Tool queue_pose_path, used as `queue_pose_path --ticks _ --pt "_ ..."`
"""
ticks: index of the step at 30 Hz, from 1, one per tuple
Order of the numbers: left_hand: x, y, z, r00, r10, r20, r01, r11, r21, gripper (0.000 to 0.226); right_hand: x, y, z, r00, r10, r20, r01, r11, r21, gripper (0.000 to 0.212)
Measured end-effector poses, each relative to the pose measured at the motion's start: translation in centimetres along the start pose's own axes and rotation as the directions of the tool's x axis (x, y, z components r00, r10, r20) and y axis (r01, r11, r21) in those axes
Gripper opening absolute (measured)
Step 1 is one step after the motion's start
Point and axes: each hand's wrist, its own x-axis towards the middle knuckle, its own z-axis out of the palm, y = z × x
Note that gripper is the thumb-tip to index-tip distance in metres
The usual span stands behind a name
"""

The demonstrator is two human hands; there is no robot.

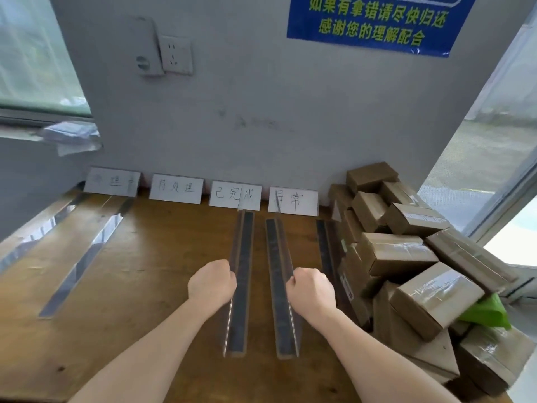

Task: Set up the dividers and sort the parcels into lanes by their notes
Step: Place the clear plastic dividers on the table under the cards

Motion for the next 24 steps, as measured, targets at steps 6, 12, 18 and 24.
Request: queue_pose_path --ticks 6,12,18,24 --pt "2.5 -6.1 -2.2 0.998 -0.055 0.005 0.055 0.998 0.034 0.023 1.1 -3.6 2.6 0.999 0.048 -0.006 -0.048 0.999 0.01 0.02" --pt "5.2 -10.6 -3.6 0.999 -0.037 0.032 0.035 0.998 0.042 0.02 1.8 -6.6 4.9 0.995 0.092 -0.026 -0.092 0.996 -0.017 0.022" --pt "7.5 -13.6 -3.6 0.997 -0.016 0.076 0.01 0.997 0.071 0.019 2.6 -8.4 6.6 0.986 0.162 -0.025 -0.163 0.985 -0.061 0.021" --pt "9.1 -14.9 -3.2 0.995 -0.005 0.1 -0.002 0.997 0.075 0.018 2.6 -8.6 7.4 0.976 0.219 -0.019 -0.22 0.973 -0.065 0.016"
